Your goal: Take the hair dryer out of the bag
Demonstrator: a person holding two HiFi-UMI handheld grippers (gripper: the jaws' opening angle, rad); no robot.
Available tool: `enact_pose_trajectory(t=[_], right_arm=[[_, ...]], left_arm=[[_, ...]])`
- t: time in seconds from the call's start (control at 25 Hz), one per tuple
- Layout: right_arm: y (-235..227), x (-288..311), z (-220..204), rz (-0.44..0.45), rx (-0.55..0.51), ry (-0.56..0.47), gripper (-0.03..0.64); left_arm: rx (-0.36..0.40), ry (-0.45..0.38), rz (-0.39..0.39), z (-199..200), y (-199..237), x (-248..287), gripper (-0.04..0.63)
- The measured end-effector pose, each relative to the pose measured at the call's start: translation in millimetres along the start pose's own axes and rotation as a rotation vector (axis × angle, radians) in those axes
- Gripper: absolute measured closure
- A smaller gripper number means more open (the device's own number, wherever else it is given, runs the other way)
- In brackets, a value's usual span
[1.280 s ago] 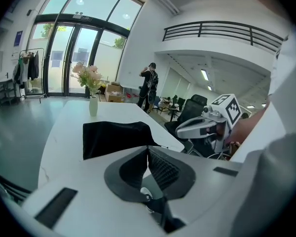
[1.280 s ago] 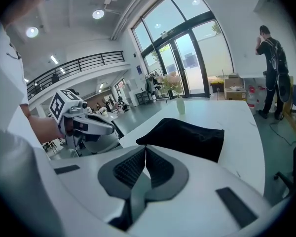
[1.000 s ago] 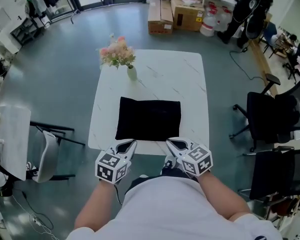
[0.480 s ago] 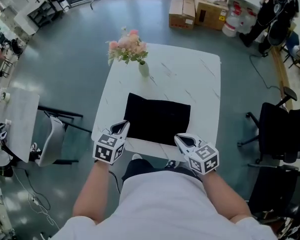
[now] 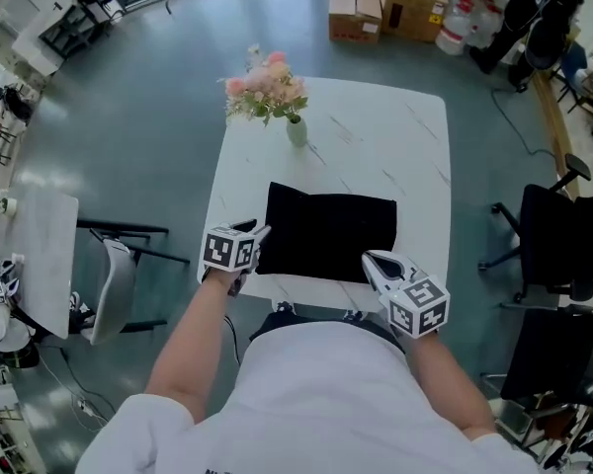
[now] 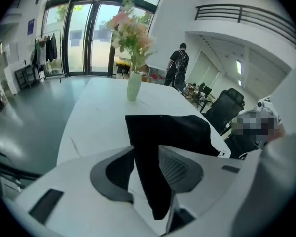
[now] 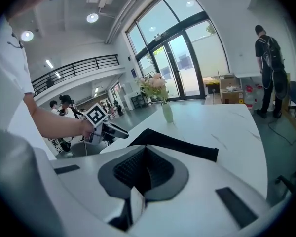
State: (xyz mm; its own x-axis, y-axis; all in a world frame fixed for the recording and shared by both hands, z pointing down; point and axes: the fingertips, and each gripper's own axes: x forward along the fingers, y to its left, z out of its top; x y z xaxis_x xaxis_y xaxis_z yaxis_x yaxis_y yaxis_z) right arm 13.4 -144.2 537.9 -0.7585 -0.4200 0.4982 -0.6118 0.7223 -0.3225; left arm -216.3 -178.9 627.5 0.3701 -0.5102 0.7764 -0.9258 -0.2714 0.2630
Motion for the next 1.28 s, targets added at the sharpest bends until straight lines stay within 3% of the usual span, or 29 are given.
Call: enact_pose_trajectory(t=[0.12, 0.28, 0.48, 0.56, 0.6, 0.76, 0.92, 1.12, 1.28], right_arm=[[2.5, 3.3, -2.5, -0.046, 0.026, 0.006, 0.601], [3.0, 6.7, -2.6, -0.103, 0.067, -0.001, 0.601], [4.5, 4.0, -5.3, -0.158, 0.107, -0.006, 0.601], [5.8, 4.0, -8.7, -0.170, 0.111, 0.006, 0.601], [6.1, 4.5, -10.5, -0.174, 0.112, 0.011, 0.601], [8.0, 8.3, -16.6, -0.184, 0.115, 0.030, 0.601], [11.0, 18.4, -21.8, -0.172, 0.114, 0.046, 0.601], [9.9, 21.4, -26.7, -0.167, 0.106, 0.067, 0.601], [0.6, 18.3, -29.7, -0.179, 0.113, 0.070, 0.601]], left_arm=[[-0.083, 0.038, -0.063, -11.0, 12.7, 17.1, 0.440], [-0.181, 0.096, -0.212, -26.7, 9.3, 34.6, 0.428], [-0.143, 0.115, -0.269, -36.7, 4.3, 41.7, 0.446], [-0.102, 0.122, -0.259, -38.2, 4.8, 43.3, 0.555], [-0.073, 0.133, -0.245, -40.1, 6.6, 44.2, 0.566], [0.037, 0.193, -0.193, -48.8, 15.8, 43.2, 0.569], [0.036, 0.200, -0.170, -51.7, 31.4, 33.8, 0.569], [0.041, 0.220, -0.059, -63.5, 65.2, 25.9, 0.569], [0.078, 0.169, 0.003, -62.6, 74.4, 20.8, 0.566]])
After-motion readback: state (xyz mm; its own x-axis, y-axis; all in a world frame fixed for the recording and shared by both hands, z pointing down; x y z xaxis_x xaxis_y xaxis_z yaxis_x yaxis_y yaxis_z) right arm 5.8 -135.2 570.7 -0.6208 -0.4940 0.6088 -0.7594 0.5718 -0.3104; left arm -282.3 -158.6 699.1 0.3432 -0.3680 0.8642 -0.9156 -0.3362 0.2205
